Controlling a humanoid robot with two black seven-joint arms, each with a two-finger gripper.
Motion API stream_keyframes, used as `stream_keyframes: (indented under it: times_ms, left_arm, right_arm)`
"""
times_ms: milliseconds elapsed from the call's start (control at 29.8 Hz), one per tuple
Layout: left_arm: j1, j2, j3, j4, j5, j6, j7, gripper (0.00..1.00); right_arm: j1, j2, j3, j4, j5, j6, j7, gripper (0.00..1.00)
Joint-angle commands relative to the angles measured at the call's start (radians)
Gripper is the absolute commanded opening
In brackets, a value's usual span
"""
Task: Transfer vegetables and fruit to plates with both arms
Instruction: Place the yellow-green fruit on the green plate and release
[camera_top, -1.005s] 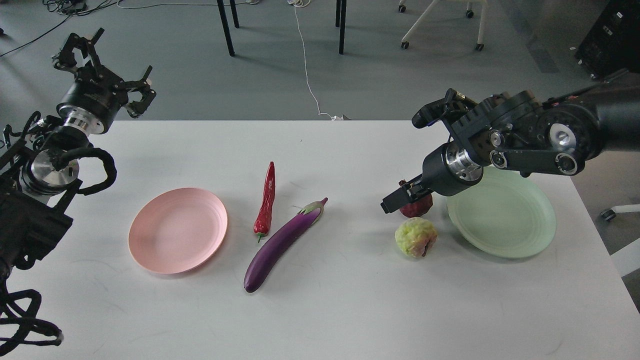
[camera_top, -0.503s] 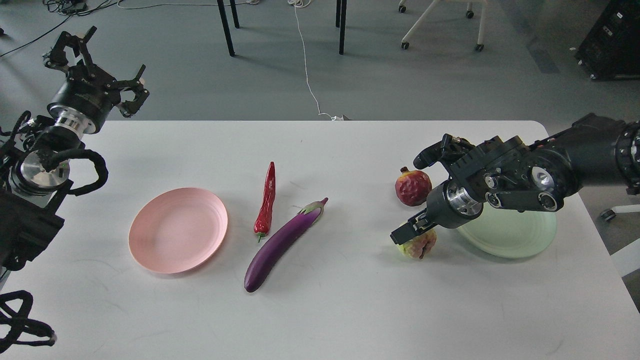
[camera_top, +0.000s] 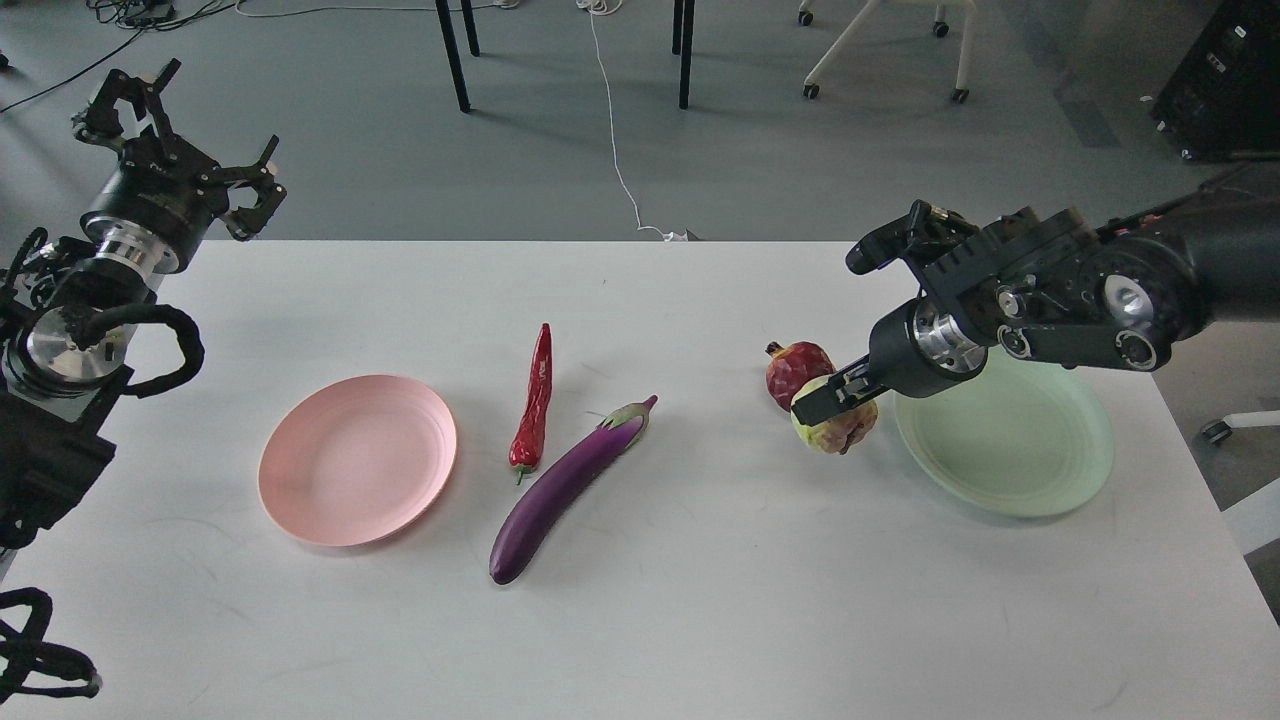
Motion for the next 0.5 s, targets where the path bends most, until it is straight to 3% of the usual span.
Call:
stream_keyframes:
  times_ms: [0, 134, 335, 469]
  left_arm:
    - [-0.001, 0.01, 0.0, -0.002, 0.002, 0.001, 0.001, 0.98]
    - [-0.003, 0.018, 0.0, -0.002, 0.002, 0.0, 0.001, 0.98]
    - [-0.004, 0.024, 0.0, -0.002, 0.0, 0.001, 0.0, 0.98]
    - [-0.004, 0.027, 0.0, -0.002, 0.0, 0.003, 0.0, 0.98]
  right_arm:
    - [0.003, -0.091, -0.021, 0.004, -0.044, 0.0, -0.007, 0.45]
    - [-0.044, -0.203, -0.044, -0.002, -0.197, -0.003, -0.007, 0.46]
    - [-0.125, -0.29, -0.024, -0.011, -0.218, -0.008, -0.007, 0.52]
    - [-0.162, -0.295, -0.023, -0.016, -0.216, -0.014, -0.007, 0.82]
